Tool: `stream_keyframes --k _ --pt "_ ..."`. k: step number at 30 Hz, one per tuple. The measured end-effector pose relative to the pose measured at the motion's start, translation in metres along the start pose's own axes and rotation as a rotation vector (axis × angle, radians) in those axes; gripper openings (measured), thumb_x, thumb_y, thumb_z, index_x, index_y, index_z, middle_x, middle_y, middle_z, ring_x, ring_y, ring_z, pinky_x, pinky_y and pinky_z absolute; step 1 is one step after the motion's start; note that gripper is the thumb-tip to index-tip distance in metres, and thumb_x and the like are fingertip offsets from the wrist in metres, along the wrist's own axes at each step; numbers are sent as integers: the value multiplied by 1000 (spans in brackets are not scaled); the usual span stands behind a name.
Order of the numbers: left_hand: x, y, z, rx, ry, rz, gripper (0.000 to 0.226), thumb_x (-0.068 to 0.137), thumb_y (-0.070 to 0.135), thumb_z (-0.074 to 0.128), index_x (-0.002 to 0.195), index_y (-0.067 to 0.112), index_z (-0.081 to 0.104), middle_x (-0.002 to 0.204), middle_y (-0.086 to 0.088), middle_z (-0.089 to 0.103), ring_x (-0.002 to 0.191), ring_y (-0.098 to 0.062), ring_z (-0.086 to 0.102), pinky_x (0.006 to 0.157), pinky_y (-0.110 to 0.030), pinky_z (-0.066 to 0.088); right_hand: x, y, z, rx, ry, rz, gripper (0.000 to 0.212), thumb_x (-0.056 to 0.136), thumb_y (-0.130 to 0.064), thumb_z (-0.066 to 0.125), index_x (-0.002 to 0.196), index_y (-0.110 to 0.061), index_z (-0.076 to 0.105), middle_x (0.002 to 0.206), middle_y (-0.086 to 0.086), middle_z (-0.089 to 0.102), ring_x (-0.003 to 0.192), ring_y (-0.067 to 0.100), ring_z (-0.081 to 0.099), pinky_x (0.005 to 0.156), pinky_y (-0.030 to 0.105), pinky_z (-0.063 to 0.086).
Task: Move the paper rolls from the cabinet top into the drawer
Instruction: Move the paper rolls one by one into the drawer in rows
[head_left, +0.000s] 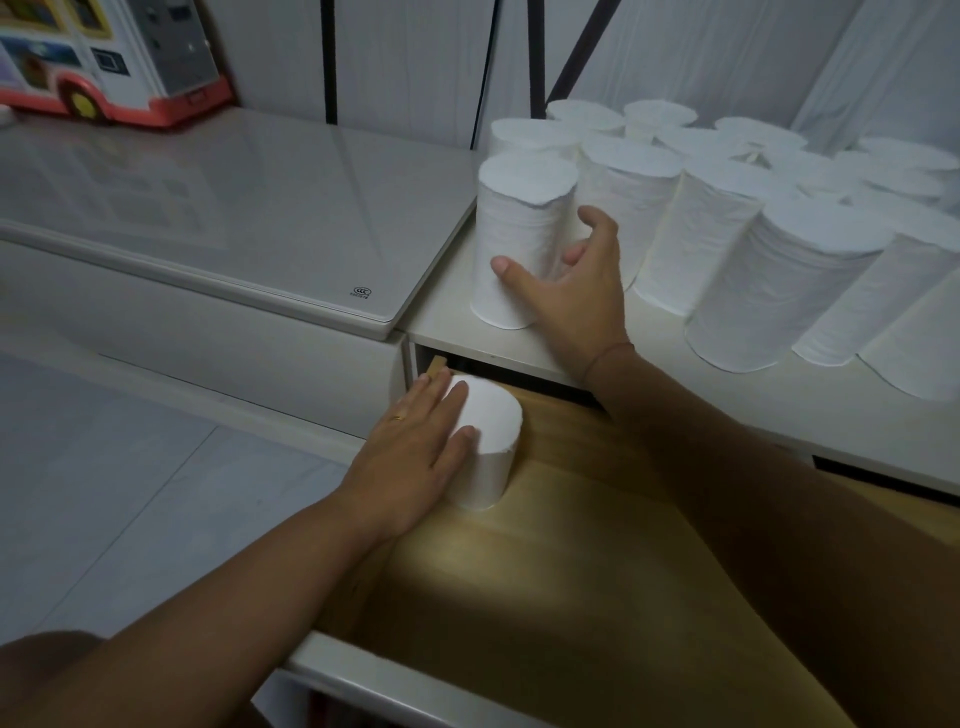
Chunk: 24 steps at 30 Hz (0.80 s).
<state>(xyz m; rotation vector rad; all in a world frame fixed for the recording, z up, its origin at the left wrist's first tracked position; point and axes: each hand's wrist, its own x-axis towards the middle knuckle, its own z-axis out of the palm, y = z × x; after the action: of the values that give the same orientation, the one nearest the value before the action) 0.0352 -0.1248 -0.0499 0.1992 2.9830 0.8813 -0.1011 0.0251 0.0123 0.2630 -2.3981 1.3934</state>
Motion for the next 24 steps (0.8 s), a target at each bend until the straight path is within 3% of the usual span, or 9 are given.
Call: stream_keyframes --k 4,8,15,21,24 --pt "1 0 1 -4 -6 -2 56 98 43 25 150 28 10 158 10 -6 143 -5 -7 114 -28 2 12 -4 1 74 -132 -1 115 62 -51 79 147 -21 8 150 5 20 138 21 23 115 44 26" --pt "1 -1 1 0 1 -5 55 98 43 25 150 28 11 158 10 -5 143 -5 -7 114 -26 2 20 -9 7 163 -125 23 123 64 -38 83 148 -18 -4 157 4 6 144 20 11 118 38 15" --pt "2 -2 2 7 -2 -2 56 98 43 25 150 27 10 158 9 -3 144 -6 -7 115 -28 4 19 -12 9 131 -90 64 112 63 -36 82 146 -13 10 150 5 26 137 19 28 115 37 26" --pt "2 -2 2 -3 1 2 55 99 42 26 150 26 13 159 9 -2 144 -6 -6 114 -26 3 -10 -9 -20 203 -191 67 102 64 -31 82 142 -15 19 143 2 36 131 16 38 111 40 35" --pt "1 -1 2 -8 -3 -7 55 99 42 27 150 26 13 158 9 -2 144 -6 -6 115 -28 4 -33 -7 -42 218 -246 60 98 65 -25 83 139 -19 21 137 -5 40 123 9 42 104 27 41"
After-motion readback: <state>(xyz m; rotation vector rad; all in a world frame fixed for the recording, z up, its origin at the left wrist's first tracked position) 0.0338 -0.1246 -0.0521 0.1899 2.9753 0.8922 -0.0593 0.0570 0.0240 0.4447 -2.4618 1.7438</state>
